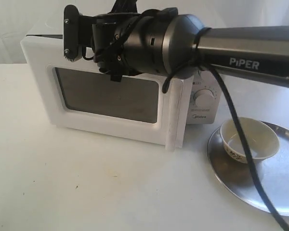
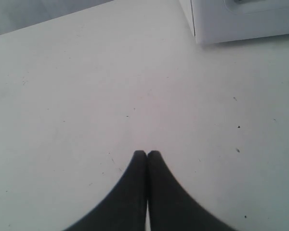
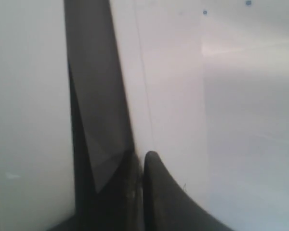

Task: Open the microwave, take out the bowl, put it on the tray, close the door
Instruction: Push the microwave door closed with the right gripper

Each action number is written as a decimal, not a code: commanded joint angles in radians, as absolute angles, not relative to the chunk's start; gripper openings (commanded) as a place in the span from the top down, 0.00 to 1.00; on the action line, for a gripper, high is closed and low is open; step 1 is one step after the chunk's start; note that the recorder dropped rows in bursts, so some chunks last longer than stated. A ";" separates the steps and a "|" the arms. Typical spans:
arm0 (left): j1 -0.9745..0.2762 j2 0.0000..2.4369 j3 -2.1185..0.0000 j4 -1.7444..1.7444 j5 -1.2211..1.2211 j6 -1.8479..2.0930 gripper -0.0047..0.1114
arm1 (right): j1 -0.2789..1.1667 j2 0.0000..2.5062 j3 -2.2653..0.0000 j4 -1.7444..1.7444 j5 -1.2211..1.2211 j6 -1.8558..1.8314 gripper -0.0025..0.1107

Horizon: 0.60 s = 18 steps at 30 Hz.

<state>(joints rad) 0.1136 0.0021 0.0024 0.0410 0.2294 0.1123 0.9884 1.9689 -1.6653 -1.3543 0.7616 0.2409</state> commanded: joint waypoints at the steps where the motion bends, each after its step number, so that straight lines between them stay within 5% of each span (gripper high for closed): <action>1: 0.108 0.000 0.000 0.033 0.232 0.109 0.96 | 0.868 1.960 -1.686 -1.528 0.772 0.369 0.98; 5: 0.108 0.000 0.000 0.033 0.232 0.109 0.96 | 0.921 1.786 -1.686 -1.186 0.500 0.343 0.98; 14: 0.108 0.000 0.000 0.033 0.232 0.109 0.96 | 0.958 1.715 -1.629 -0.969 0.690 0.050 0.98; 18: 0.108 0.000 0.000 0.033 0.232 0.109 0.96 | 0.958 1.777 -1.524 -1.214 0.611 0.023 0.98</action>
<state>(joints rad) 0.1136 0.0021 0.0024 0.0410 0.2294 0.1123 0.9577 1.7484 -1.5700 -1.0661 0.6433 0.0427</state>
